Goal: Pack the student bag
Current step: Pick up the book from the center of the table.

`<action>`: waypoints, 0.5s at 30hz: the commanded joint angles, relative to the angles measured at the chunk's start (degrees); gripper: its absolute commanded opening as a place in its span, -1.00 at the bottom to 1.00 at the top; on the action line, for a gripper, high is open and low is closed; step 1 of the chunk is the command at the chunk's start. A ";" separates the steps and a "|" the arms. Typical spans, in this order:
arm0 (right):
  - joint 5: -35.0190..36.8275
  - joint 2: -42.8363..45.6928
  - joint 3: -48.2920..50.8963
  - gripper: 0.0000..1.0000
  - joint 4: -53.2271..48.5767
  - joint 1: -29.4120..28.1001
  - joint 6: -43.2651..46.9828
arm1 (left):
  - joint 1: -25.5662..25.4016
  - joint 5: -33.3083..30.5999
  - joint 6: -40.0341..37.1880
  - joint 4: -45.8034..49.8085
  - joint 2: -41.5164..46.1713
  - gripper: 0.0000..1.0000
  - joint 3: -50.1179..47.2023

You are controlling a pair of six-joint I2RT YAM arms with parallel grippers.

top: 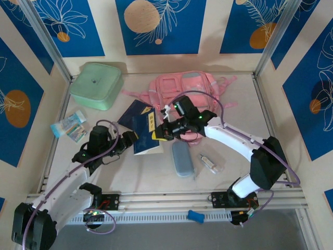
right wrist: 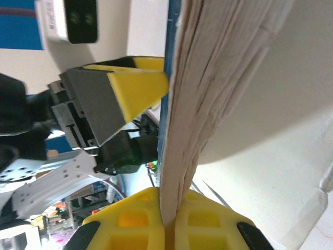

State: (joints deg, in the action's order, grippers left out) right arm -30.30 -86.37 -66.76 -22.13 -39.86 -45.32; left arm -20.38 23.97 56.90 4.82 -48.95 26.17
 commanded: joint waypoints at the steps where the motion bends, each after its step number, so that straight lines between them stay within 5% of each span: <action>1: -8.72 2.34 1.55 -1.00 5.35 1.97 2.15 | 0.52 8.74 6.15 -14.54 -0.77 0.36 0.62; 6: -12.92 1.55 3.73 -1.00 8.63 4.74 2.60 | 0.08 10.30 7.63 -18.47 -1.82 0.29 2.08; 10: -12.86 0.88 4.23 -1.00 8.23 5.37 4.44 | -0.51 11.76 10.25 -26.39 -2.33 -0.01 1.36; 15: -11.26 1.03 7.20 -0.88 10.34 5.57 4.57 | -1.88 10.75 8.93 -25.17 -2.62 -0.45 2.30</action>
State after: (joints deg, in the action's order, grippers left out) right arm -39.46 -85.93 -61.52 -13.74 -34.26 -42.22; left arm -21.30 32.80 66.04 -16.01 -51.51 26.30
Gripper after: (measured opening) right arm 0.078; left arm 0.291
